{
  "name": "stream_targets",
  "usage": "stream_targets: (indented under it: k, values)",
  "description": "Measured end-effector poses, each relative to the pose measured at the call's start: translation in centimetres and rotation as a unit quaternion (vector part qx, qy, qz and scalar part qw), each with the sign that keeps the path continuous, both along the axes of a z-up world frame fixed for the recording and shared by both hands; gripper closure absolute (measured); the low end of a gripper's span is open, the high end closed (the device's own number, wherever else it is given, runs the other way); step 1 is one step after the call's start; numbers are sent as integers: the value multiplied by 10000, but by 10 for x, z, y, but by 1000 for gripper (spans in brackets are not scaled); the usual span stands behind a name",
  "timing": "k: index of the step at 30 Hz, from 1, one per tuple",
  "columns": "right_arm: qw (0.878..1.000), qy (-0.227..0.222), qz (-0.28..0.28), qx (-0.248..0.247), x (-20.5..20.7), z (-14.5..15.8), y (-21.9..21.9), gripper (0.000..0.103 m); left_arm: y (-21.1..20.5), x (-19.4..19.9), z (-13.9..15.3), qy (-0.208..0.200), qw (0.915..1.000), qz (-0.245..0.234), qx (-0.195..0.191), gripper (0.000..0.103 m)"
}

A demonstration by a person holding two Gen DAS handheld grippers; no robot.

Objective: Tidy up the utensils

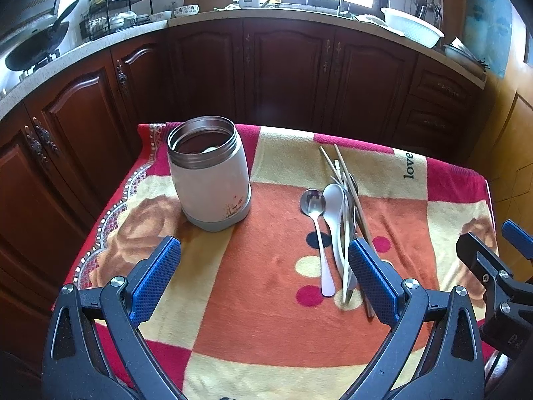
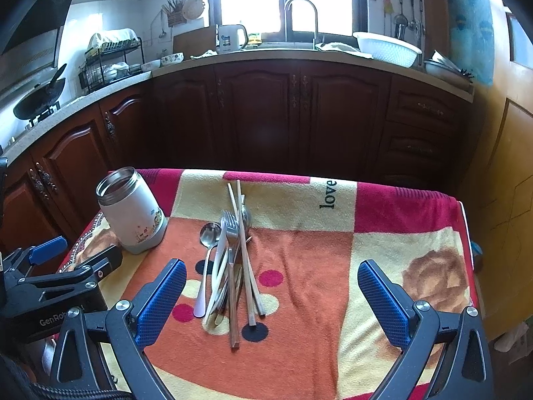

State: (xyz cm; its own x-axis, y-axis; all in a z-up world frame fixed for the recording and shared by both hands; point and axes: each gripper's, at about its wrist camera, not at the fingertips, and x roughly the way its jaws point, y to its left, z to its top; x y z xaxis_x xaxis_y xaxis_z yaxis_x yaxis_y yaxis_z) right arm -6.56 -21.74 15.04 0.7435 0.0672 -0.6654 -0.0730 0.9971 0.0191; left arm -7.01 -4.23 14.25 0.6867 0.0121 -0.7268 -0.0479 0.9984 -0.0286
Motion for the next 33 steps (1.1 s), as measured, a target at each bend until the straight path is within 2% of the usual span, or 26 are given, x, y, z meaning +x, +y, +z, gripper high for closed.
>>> stream_targets:
  k: [12, 15, 18, 19, 21, 23, 24, 27, 29, 33]
  values:
    - [9999, 131, 40, 100, 11, -15, -4, 0, 4, 10, -20, 271, 9992, -54, -291, 2]
    - [9995, 199, 107, 207, 18, -24, -9, 2, 7, 15, -26, 281, 9984, -140, -461, 2]
    - [9982, 351, 263, 398, 30, -34, -15, 14, 8, 24, -33, 351, 9969, -264, -646, 4]
    - [9977, 396, 304, 461, 35, -37, -17, 20, 9, 28, -35, 401, 9963, -294, -697, 8]
    - [9962, 498, 367, 617, 47, -44, -21, 25, 8, 37, -41, 503, 9950, -357, -787, 11]
    - [9941, 592, 468, 778, 58, -49, -23, 36, 6, 47, -49, 607, 9934, -436, -870, 21]
    - [9930, 631, 526, 844, 63, -52, -22, 44, 4, 53, -53, 707, 9922, -499, -898, 22]
    - [9887, 812, 683, 1056, 80, -61, -20, 50, -1, 66, -63, 839, 9916, -544, -824, 25]
    - [9866, 888, 811, 1101, 90, -65, -17, 54, -6, 75, -69, 941, 9912, -570, -731, 32]
    - [9826, 1071, 1070, 1078, 111, -77, -7, 60, -9, 93, -82, 1103, 9899, -562, -687, 33]
